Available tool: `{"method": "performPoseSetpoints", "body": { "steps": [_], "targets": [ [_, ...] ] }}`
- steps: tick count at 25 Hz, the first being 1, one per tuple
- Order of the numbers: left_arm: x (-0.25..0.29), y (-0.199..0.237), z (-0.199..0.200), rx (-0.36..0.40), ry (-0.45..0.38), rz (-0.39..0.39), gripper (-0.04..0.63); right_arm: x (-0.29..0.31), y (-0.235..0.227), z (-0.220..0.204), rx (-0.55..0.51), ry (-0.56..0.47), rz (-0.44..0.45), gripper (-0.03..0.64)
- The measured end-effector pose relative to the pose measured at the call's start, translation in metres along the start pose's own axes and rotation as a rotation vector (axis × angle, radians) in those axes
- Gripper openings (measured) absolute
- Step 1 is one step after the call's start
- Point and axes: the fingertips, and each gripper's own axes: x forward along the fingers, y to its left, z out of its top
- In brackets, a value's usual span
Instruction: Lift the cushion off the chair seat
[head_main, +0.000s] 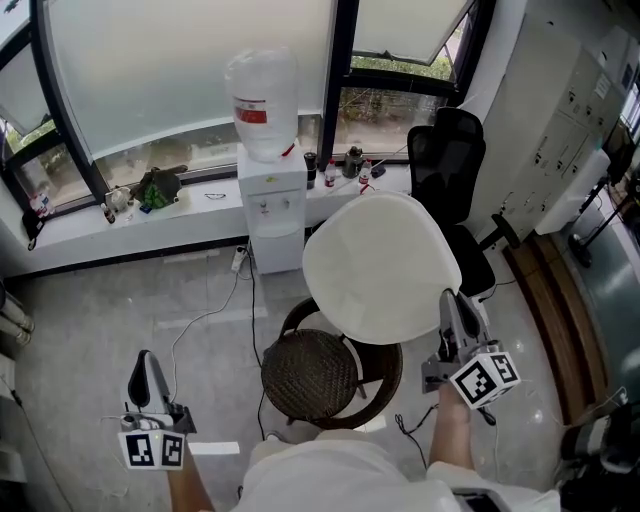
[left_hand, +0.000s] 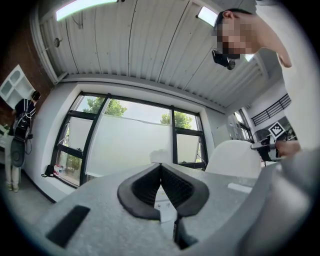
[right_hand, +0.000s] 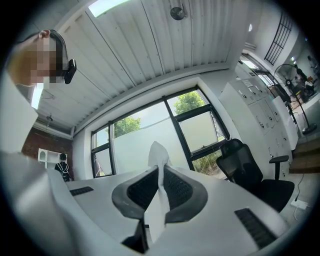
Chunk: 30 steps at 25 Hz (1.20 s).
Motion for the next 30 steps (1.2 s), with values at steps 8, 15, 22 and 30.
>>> {"method": "performPoseSetpoints", "body": {
  "steps": [8,15,22,30],
  "targets": [
    [-0.002,0.009,-0.002,0.032,0.012,0.023,0.015,0.000,-0.009,0.003,-0.034,-0.008,-0.032,0.034],
    [0.006,0.003,-0.002,0.031,0.013,0.000,0.015,0.003,-0.013,0.000,-0.027,-0.012,-0.047,0.034],
    [0.006,0.002,-0.006,0.030,0.019,-0.003,0.015,0.002,-0.021,-0.006,-0.029,-0.002,-0.072,0.034],
    [0.007,0.000,-0.007,0.035,0.026,0.001,0.015,0.008,-0.022,-0.005,-0.045,0.004,-0.070,0.034]
  ]
}}
